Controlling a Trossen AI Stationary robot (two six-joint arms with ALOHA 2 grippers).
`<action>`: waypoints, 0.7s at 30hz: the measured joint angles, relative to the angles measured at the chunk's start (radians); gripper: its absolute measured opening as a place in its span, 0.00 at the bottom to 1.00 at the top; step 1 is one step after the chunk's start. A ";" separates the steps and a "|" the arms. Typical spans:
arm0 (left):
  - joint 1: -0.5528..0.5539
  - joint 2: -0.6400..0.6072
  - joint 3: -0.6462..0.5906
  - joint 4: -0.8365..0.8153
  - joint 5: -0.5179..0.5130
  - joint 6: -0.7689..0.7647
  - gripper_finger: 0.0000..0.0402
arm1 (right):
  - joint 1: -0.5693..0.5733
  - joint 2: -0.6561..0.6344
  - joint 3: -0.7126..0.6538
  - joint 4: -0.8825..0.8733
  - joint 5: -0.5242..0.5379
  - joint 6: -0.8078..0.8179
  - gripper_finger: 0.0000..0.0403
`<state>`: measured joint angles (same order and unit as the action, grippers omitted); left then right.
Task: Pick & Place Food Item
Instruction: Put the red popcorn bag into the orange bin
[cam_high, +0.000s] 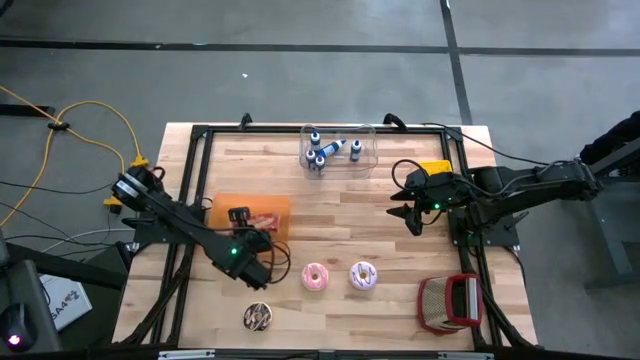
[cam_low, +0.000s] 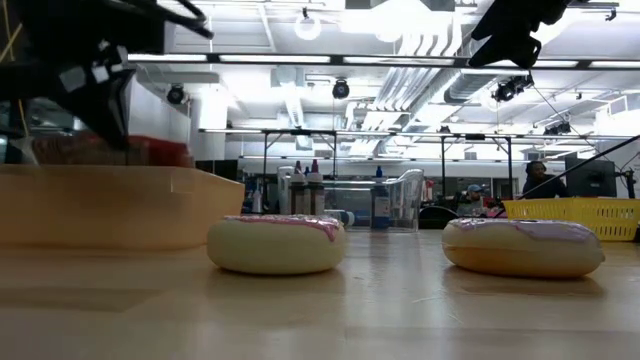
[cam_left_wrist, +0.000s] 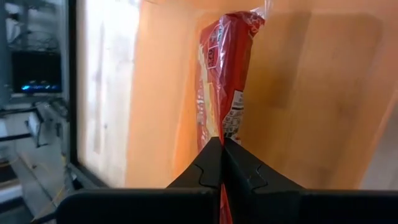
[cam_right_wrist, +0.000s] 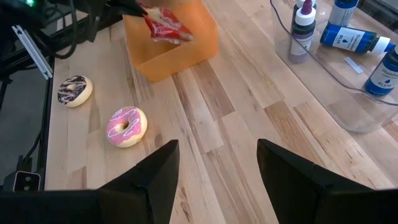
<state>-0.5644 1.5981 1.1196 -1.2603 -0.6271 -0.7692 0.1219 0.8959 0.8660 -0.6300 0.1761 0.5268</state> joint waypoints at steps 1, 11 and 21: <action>0.002 -0.008 -0.017 0.022 0.002 0.015 0.00 | 0.000 0.000 0.000 0.000 0.000 0.000 0.51; 0.028 -0.032 -0.052 0.057 0.025 0.043 0.03 | 0.000 0.000 0.000 0.000 0.000 0.000 0.51; 0.054 -0.032 -0.052 0.057 0.027 0.066 0.22 | 0.000 0.000 0.000 0.000 0.000 0.000 0.51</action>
<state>-0.5106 1.5658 1.0679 -1.2033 -0.5998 -0.7033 0.1219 0.8955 0.8661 -0.6300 0.1761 0.5266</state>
